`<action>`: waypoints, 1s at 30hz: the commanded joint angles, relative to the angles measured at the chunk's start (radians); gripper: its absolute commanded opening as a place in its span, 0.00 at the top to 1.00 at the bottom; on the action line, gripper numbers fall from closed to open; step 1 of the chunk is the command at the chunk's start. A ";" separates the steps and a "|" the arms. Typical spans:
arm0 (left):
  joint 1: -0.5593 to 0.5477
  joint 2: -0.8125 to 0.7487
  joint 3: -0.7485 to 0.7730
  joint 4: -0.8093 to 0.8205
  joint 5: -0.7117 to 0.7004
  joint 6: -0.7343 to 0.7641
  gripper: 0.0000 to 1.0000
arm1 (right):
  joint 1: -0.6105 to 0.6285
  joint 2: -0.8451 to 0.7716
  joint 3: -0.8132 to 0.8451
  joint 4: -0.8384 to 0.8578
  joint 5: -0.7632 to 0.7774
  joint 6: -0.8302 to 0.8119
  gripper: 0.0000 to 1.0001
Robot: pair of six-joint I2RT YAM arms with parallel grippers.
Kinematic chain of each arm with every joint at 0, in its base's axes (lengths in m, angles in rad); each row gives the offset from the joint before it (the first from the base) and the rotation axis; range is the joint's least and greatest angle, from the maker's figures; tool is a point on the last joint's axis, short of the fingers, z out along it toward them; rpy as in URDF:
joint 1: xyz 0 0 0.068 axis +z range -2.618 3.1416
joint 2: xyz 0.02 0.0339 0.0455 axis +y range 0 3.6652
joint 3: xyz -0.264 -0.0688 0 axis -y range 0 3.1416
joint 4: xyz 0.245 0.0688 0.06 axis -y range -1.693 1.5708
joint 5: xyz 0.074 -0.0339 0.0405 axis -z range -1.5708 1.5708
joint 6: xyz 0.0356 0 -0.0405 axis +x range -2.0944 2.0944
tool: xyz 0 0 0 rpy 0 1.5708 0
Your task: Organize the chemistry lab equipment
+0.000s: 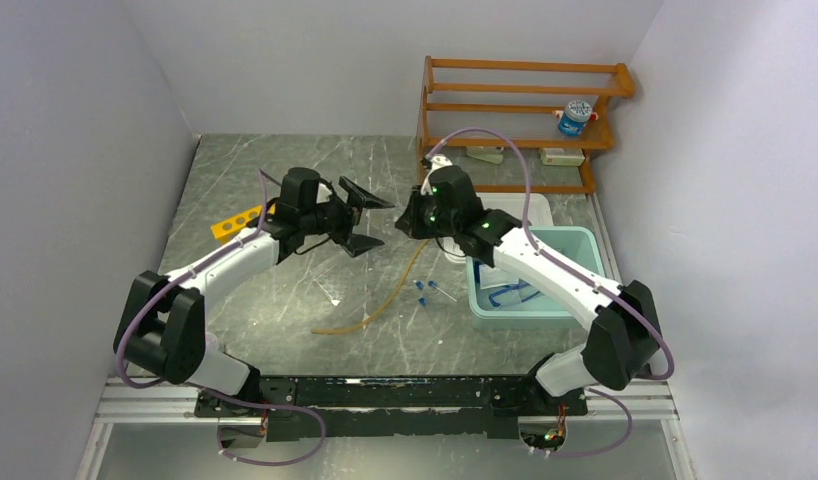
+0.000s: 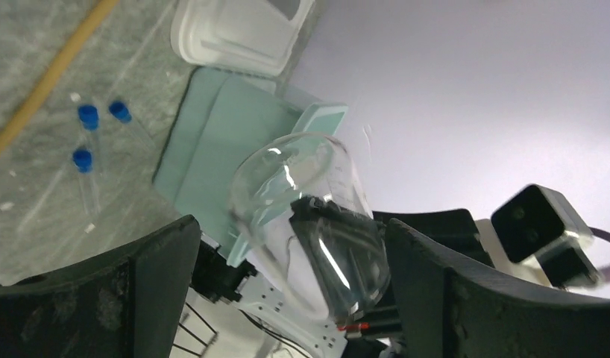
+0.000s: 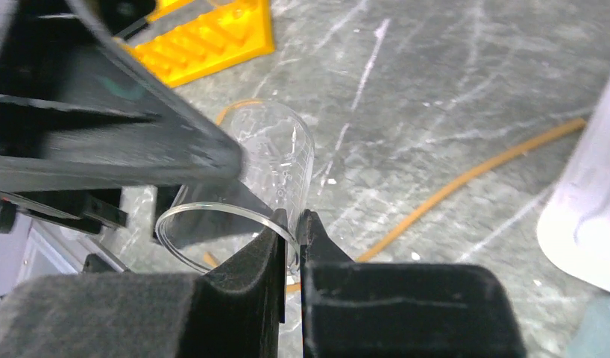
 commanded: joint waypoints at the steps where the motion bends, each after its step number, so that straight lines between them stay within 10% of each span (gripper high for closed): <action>1: 0.050 -0.016 0.081 -0.130 -0.041 0.203 0.03 | -0.063 -0.067 0.049 -0.179 0.020 0.054 1.00; 18: 0.070 -0.052 0.337 -0.398 -0.242 1.045 0.14 | -0.470 -0.184 0.291 -0.961 0.439 0.252 1.00; 30: -0.011 -0.033 0.402 -0.496 -0.269 1.379 0.16 | -0.844 -0.261 -0.031 -0.899 0.366 0.384 1.00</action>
